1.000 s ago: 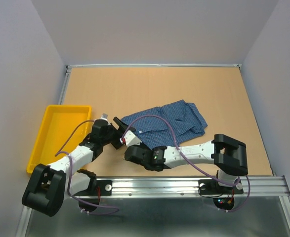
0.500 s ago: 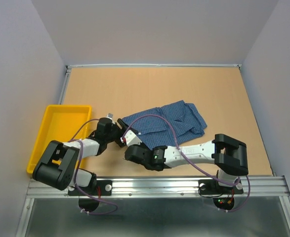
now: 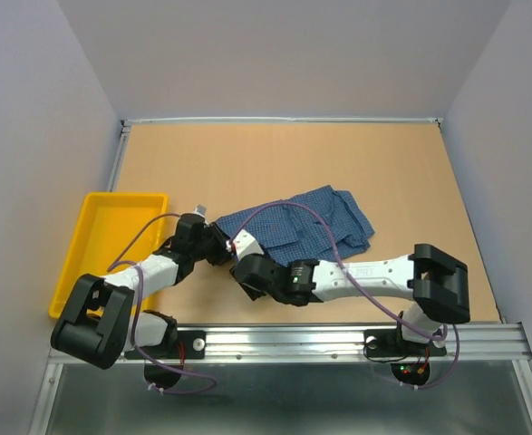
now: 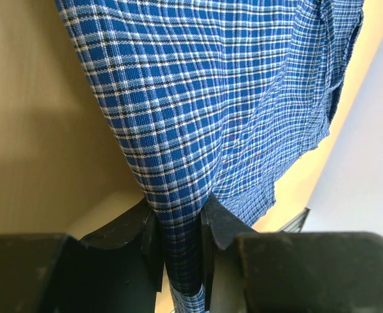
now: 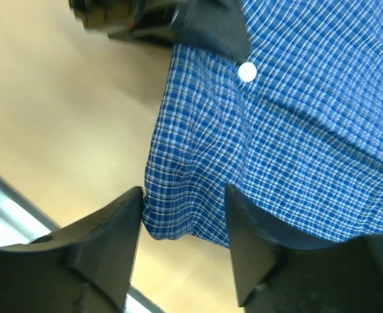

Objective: Fold and stack the long sleeve shirts
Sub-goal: Fold the shirt

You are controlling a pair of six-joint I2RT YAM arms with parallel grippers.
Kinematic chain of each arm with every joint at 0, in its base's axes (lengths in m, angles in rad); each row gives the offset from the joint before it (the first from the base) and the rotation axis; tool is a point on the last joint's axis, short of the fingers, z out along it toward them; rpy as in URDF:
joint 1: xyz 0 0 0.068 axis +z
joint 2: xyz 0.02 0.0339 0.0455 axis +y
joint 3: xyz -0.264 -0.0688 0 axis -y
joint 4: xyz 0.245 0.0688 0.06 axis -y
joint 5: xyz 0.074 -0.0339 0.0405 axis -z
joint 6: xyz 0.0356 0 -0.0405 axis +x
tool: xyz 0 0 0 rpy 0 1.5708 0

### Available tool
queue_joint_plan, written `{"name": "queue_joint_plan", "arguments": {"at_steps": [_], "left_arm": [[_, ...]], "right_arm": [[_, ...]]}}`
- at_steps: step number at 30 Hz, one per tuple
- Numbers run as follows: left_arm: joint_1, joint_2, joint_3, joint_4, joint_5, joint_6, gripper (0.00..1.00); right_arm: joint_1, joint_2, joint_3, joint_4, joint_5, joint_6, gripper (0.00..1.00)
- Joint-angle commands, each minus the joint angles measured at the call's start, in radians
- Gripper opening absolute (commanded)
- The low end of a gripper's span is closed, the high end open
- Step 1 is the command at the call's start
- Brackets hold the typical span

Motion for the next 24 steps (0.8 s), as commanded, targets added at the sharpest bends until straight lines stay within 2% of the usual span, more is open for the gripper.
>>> {"name": "queue_joint_plan", "arguments": {"at_steps": [1,6,9,10,12,18,24], "left_arm": [[-0.001,-0.079,0.090,-0.138,-0.049,0.088,0.01],[0.001,-0.142,0.170,-0.290,-0.098,0.122,0.01],[0.001,-0.174,0.195,-0.336,-0.095,0.118,0.00],[0.001,-0.186,0.203,-0.342,-0.086,0.115,0.00],[0.001,-0.198,0.209,-0.353,-0.072,0.102,0.00],[0.001,-0.192,0.242,-0.417,-0.086,0.128,0.00],[0.002,-0.200,0.285,-0.496,-0.127,0.121,0.00]], "right_arm": [[-0.075,-0.132,0.041,0.011,-0.121,0.054,0.60],[-0.236,-0.229,0.012,0.007,-0.212,0.094,0.59],[-0.344,-0.246,0.001,0.008,-0.223,0.094,0.43],[-0.399,-0.241,-0.005,0.010,-0.232,0.100,0.33],[-0.473,-0.218,-0.009,0.020,-0.267,0.120,0.28],[-0.565,-0.121,0.002,0.097,-0.339,0.122,0.27],[-0.573,0.000,0.016,0.146,-0.411,0.140,0.27]]}}
